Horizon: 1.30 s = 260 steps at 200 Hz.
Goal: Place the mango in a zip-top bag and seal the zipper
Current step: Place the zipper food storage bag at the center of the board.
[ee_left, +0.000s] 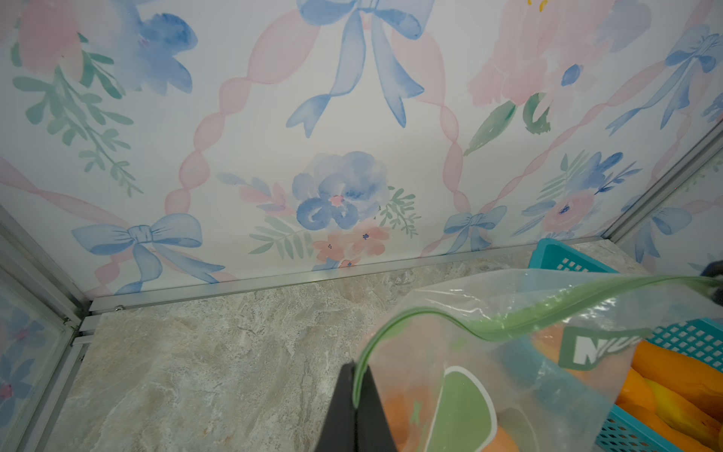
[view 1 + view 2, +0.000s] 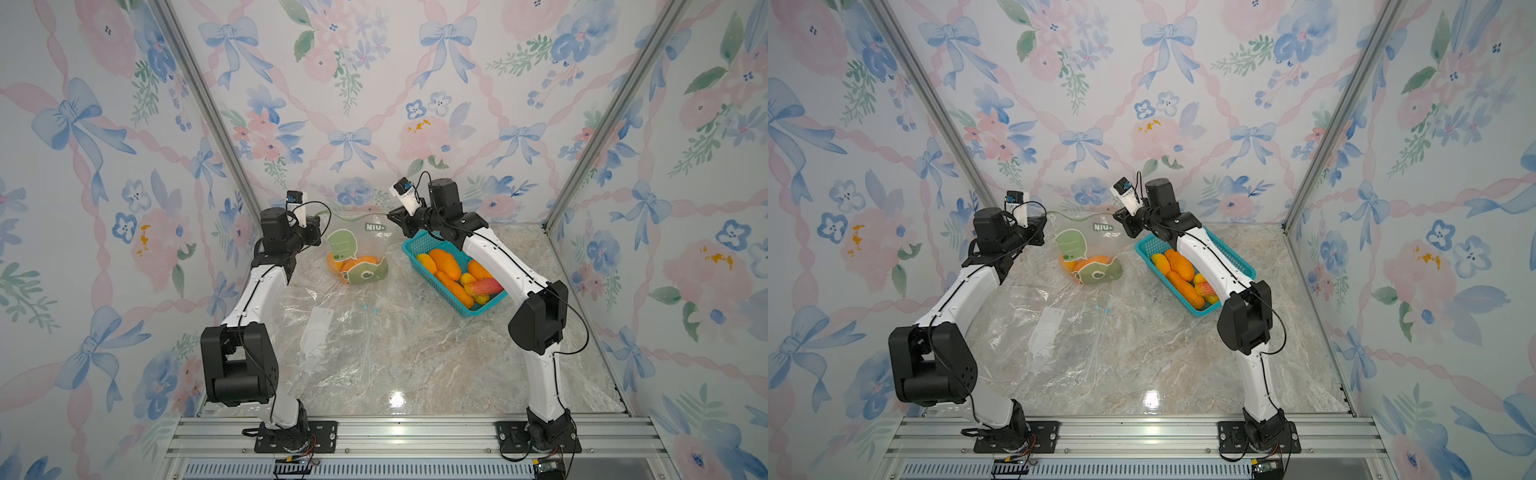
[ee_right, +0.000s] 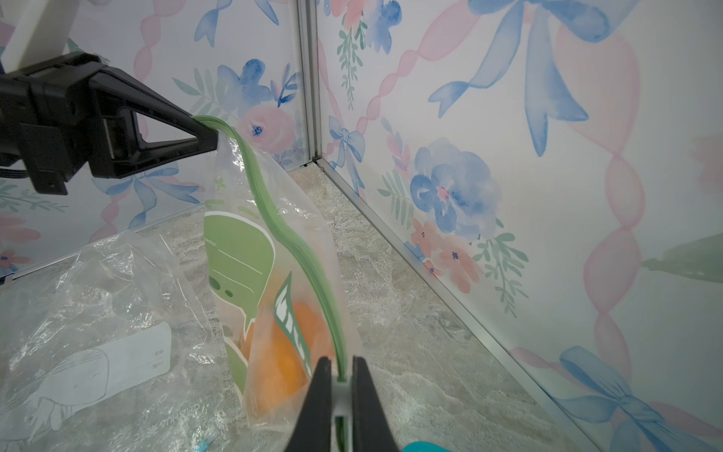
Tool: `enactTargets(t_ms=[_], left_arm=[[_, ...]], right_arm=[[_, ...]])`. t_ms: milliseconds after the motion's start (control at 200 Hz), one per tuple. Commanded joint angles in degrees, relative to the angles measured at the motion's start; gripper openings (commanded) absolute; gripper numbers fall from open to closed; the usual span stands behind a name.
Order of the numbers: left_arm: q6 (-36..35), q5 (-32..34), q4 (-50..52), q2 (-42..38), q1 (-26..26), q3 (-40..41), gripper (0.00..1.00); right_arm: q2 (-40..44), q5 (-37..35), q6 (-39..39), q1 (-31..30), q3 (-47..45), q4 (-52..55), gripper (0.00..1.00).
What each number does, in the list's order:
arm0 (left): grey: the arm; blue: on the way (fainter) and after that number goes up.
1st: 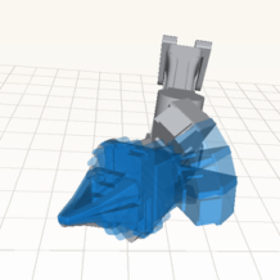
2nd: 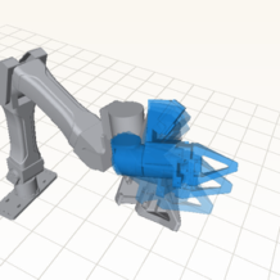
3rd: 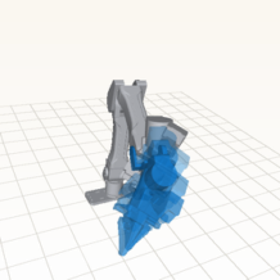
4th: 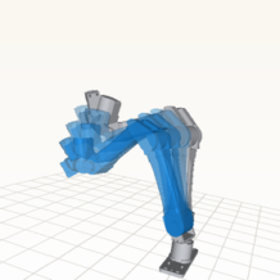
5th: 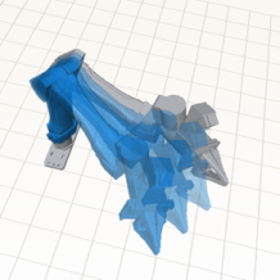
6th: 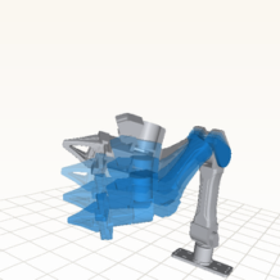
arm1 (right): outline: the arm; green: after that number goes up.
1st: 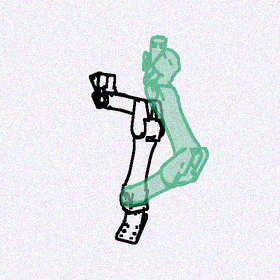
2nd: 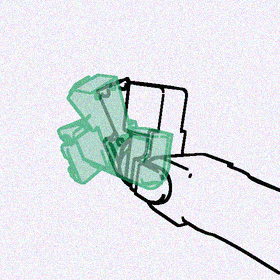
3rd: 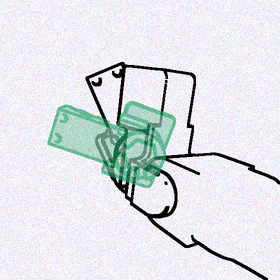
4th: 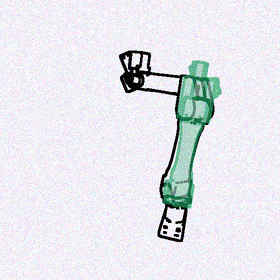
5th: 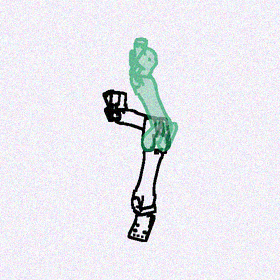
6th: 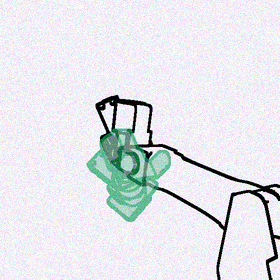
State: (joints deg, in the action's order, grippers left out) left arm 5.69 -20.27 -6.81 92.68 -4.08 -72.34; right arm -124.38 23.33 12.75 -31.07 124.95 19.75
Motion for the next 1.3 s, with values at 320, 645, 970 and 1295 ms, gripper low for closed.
enactTargets(t_ms=[320,645,970,1295], left_arm=[[5.2,0.4,-2.8,7.8,-0.2,-1.3,0.03],[8.6,-2.5,-3.4,5.7,-0.1,-1.3,0.67],[11.1,1.7,-3.6,-3.0,-0.2,6.5,0.98],[17.9,7.9,-3.4,-13.8,-0.1,15.4,0.98]], right_arm=[[-6.4,0.9,-4.8,1.1,6.6,2.7,0.14],[-6.5,1.3,-5.5,0.4,9.6,4.1,0.54],[-3.3,-0.3,-5.9,-0.6,8.0,5.4,0.70],[2.4,-5.9,-13.1,-0.6,4.5,6.4,0.90]])
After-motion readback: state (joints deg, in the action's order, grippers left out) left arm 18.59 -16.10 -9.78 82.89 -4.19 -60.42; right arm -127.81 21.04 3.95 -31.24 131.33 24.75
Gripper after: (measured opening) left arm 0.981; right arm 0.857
